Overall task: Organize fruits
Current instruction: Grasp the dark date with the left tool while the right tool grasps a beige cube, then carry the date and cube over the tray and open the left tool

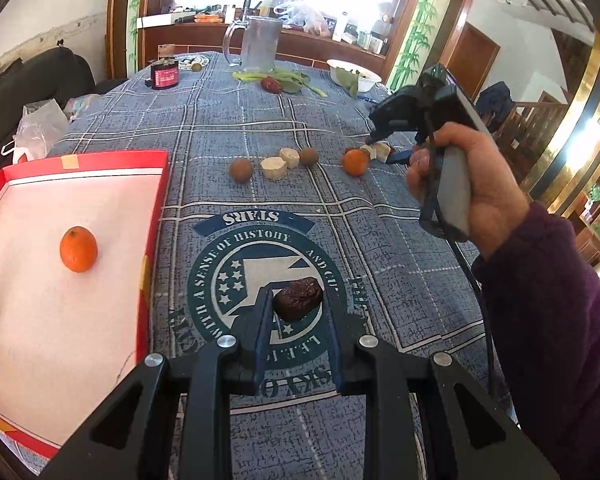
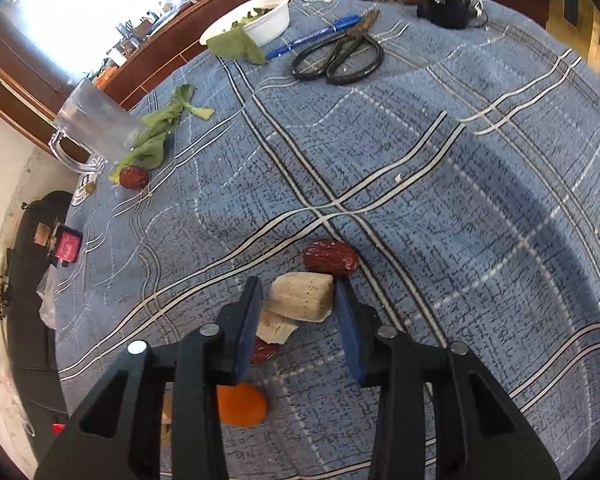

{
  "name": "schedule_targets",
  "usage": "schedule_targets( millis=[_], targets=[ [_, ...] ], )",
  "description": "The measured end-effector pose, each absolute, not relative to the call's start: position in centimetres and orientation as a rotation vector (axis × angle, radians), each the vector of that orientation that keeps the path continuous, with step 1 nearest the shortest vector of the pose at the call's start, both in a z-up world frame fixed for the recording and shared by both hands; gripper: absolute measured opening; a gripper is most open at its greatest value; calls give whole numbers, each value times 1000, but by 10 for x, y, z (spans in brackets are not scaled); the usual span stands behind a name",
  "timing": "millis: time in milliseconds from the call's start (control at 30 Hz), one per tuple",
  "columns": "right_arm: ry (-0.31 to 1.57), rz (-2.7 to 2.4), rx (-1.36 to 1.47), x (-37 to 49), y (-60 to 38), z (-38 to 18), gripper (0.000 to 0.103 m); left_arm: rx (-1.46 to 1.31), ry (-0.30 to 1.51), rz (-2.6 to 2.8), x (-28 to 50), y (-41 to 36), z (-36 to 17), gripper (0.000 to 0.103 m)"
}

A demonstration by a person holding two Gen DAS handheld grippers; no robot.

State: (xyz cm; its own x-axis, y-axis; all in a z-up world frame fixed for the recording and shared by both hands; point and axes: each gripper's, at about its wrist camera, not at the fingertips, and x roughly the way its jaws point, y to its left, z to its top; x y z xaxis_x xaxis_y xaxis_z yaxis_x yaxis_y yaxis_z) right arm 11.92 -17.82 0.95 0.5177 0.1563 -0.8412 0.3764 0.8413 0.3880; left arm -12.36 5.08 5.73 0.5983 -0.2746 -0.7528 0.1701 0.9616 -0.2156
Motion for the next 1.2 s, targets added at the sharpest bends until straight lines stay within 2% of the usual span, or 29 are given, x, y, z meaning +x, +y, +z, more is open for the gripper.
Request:
schedule_targets(
  millis=[33, 267, 567, 867, 1200],
  targets=[
    [1031, -135, 596, 119, -181, 9, 34, -126, 890, -255, -126, 53, 58, 24],
    [1036, -50, 629, 94, -201, 4, 34, -150, 882, -236, -131, 62, 58, 24],
    [1015, 121, 609, 20, -192, 5, 34, -170, 854, -193, -137, 75, 62, 24],
    [1017, 347, 504, -23, -106, 21, 34, -188, 796, -49, -144, 127, 72, 24],
    [946, 616, 260, -67, 27, 58, 34, -220, 762, 181, -151, 204, 69, 24]
  ],
)
